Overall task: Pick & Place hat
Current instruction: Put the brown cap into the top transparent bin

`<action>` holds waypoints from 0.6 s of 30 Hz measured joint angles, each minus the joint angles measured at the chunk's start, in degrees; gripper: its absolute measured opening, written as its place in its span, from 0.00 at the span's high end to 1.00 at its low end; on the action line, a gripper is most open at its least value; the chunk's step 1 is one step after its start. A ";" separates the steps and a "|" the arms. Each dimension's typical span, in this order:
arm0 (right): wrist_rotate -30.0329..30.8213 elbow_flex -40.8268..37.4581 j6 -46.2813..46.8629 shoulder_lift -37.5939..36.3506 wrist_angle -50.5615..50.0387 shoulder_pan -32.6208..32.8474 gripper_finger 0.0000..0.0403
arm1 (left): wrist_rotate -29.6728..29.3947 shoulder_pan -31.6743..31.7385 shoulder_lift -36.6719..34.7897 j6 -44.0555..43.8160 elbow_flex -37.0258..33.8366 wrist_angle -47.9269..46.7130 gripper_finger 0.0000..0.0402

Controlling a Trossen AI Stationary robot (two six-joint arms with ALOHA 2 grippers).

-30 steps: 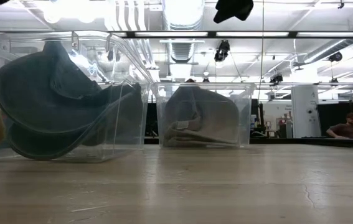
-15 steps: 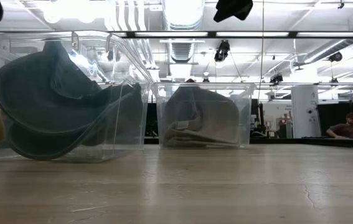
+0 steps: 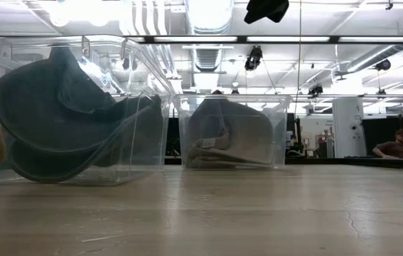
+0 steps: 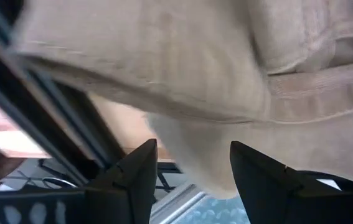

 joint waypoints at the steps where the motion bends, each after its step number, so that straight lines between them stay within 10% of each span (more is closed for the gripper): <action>1: 0.00 0.00 -0.02 0.00 0.01 0.00 0.70 | -0.25 0.00 0.00 -0.17 -0.53 1.38 0.52; 7: 0.02 0.00 -0.04 0.00 0.01 0.00 0.72 | -0.73 0.00 0.00 -0.46 -2.47 7.04 0.56; 18: 0.04 0.00 -0.04 0.00 0.05 0.00 0.75 | 0.52 -0.01 -0.40 -0.28 -2.00 7.08 0.97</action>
